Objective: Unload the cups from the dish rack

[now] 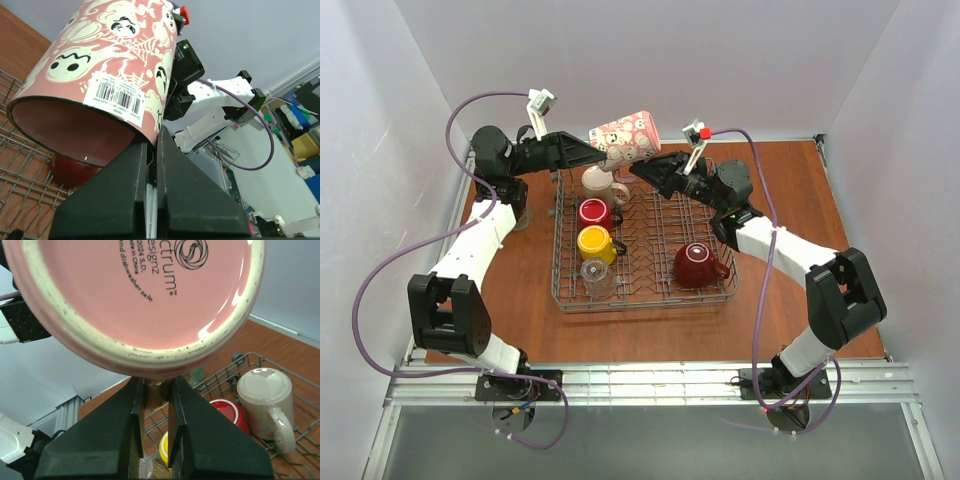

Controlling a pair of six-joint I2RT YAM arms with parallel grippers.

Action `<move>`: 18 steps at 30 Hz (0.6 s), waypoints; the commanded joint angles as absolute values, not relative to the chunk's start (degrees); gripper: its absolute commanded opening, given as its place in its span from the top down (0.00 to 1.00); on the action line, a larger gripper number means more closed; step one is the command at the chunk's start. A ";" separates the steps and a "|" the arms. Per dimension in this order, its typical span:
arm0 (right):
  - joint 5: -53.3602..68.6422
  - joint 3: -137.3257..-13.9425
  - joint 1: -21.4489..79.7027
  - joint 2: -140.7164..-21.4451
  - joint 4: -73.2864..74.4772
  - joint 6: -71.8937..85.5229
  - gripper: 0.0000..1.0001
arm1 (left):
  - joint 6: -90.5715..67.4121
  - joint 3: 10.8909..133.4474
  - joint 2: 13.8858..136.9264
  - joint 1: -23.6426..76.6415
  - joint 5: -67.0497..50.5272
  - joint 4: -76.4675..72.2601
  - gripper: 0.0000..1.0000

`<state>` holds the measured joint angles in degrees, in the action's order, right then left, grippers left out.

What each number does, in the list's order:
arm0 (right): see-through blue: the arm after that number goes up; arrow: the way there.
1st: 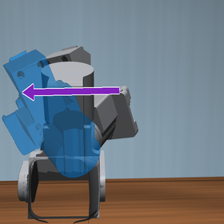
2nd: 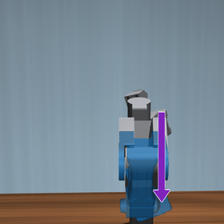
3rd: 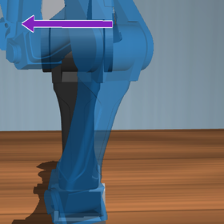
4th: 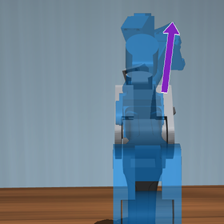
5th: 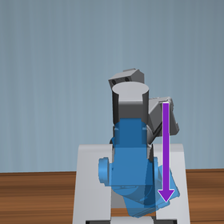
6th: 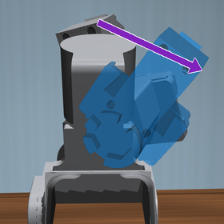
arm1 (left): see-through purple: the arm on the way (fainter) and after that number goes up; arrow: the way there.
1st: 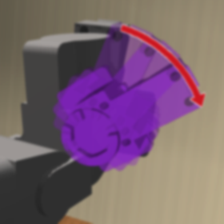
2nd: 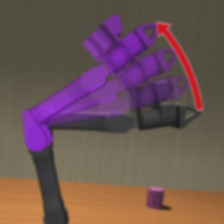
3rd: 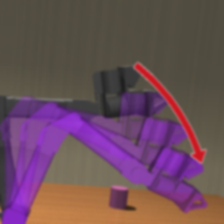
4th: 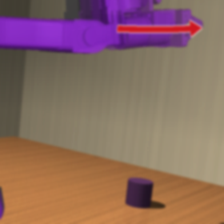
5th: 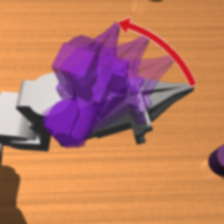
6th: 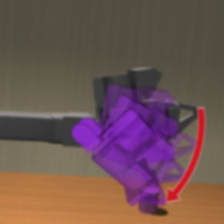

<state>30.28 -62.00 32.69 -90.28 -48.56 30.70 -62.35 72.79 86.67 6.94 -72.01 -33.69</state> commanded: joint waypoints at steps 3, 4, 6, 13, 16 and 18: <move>29.18 -63.02 33.57 -89.74 -57.74 30.32 0.99 | -61.96 72.69 84.82 7.29 -71.28 -32.62 1.00; 28.74 -62.06 33.57 -89.39 -57.74 30.06 0.99 | -61.61 72.77 84.64 7.29 -71.11 -32.09 1.00; 27.87 -60.92 33.57 -88.95 -57.74 29.27 0.81 | -58.38 73.30 84.38 7.29 -70.49 -27.20 1.00; 25.32 -57.31 33.66 -87.37 -55.37 26.89 0.35 | -20.25 87.26 83.50 7.29 -58.47 13.76 1.00; 24.87 -56.51 33.57 -87.19 -54.93 26.89 0.32 | -8.38 91.83 82.44 7.29 -50.82 24.59 1.00; 24.61 -56.43 33.57 -87.19 -53.97 26.81 0.20 | -3.89 95.26 81.74 7.29 -44.60 31.44 1.00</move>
<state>26.20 -56.55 33.41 -89.30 -51.33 28.08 -20.58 89.06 86.63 7.62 -55.77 17.41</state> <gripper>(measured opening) 0.738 0.025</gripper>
